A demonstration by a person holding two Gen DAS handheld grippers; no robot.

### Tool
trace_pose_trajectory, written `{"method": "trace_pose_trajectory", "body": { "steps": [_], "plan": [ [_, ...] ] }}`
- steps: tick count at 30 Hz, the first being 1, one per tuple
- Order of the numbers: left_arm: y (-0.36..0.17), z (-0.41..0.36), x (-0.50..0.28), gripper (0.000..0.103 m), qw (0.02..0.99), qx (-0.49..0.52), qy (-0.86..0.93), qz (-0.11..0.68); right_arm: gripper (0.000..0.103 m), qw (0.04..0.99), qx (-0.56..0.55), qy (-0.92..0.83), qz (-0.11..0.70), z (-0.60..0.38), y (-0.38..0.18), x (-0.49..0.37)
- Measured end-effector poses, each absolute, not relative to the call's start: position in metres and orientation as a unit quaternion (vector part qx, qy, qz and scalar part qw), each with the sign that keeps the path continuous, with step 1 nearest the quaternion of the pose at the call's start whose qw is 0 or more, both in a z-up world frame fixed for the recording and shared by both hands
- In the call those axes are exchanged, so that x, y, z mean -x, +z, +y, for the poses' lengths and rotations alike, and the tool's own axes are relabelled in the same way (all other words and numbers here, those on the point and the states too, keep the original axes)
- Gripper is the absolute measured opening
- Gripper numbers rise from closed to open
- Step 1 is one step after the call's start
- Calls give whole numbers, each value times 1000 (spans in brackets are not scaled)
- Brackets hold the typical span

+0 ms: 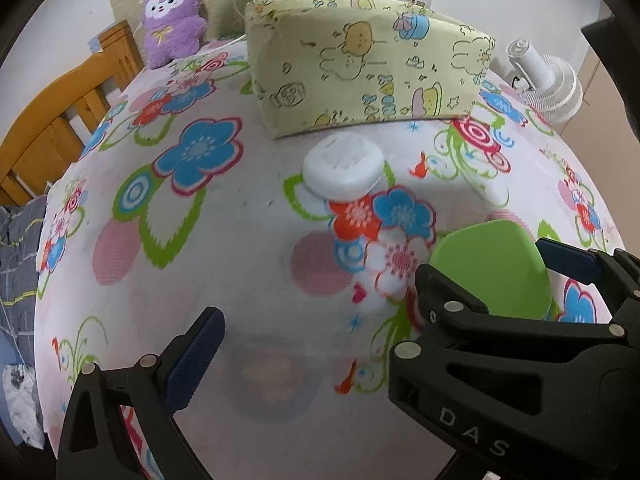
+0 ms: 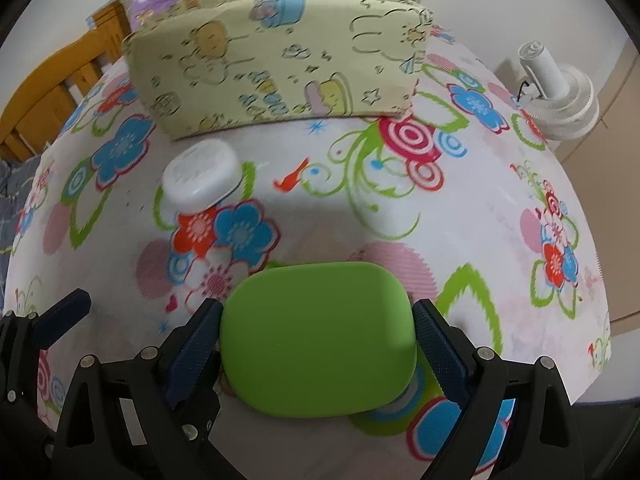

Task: Organize rigid objects
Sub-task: 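Grasp the green rounded case with right tool while left grasps the white round object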

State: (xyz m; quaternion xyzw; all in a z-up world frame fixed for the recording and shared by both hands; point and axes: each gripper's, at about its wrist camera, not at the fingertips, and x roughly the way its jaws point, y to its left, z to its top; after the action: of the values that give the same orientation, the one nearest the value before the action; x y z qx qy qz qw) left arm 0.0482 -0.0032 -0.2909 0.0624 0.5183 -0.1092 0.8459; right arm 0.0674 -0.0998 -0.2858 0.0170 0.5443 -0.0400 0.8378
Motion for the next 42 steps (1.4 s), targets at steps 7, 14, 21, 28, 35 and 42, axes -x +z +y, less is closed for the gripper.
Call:
{"method": "trace_pose_trajectory", "body": {
  "steps": [7, 14, 21, 28, 35, 42],
  "plan": [
    [-287, -16, -70, 101, 848, -63, -118, 513, 95, 841, -19, -52, 539, -115, -281, -86],
    [-286, -28, -90, 101, 850, -74, -125, 506, 95, 842, -20, -59, 536, -127, -280, -106],
    [-291, -36, -107, 101, 848, -72, -123, 511, 95, 840, -26, -67, 538, -134, -281, -119],
    [-297, -41, -121, 97, 844, -73, -121, 517, 95, 837, -30, -73, 541, -141, -283, -132],
    [-290, -49, -120, 59, 850, -73, -137, 503, 95, 840, -31, -75, 536, -145, -281, -140],
    [-285, -47, -120, 56, 847, -64, -126, 512, 95, 842, -30, -76, 534, -147, -275, -138]
  ]
}}
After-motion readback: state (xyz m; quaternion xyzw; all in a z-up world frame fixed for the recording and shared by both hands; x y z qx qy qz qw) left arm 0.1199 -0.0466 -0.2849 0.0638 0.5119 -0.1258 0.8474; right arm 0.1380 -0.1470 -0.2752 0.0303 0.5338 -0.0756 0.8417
